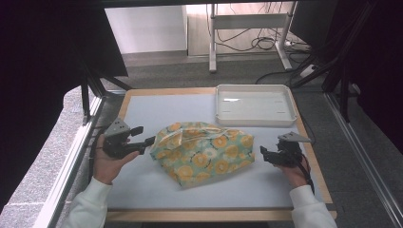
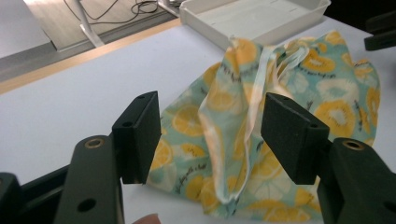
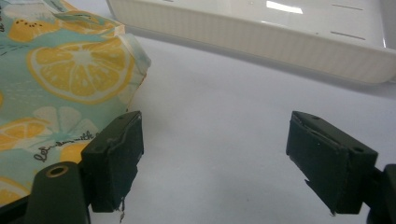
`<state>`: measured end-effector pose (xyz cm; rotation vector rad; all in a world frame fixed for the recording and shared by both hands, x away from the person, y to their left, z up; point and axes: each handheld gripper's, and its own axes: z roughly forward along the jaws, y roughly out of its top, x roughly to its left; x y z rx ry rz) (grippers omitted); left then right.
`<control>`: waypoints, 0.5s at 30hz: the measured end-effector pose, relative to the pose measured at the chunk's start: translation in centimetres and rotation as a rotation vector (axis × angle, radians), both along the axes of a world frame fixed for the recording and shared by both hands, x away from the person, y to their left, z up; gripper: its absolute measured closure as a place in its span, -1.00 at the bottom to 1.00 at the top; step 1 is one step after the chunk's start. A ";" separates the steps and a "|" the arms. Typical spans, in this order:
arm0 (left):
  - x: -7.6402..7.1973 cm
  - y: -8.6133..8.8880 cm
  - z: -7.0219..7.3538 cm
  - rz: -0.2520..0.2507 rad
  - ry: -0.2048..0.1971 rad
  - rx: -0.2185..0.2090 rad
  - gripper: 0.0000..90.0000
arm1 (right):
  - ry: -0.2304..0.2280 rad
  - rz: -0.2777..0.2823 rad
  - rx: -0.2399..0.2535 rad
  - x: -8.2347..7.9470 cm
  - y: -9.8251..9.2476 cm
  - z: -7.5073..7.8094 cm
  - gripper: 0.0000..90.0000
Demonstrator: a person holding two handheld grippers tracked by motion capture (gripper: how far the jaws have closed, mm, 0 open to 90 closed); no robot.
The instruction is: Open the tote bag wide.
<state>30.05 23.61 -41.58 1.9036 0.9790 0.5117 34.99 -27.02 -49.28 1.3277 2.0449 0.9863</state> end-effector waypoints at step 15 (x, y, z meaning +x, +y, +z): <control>0.3 -0.8 -0.2 -0.039 0.019 0.014 -0.03 | -0.002 -0.009 -0.012 0.0 -0.1 0.0 -0.58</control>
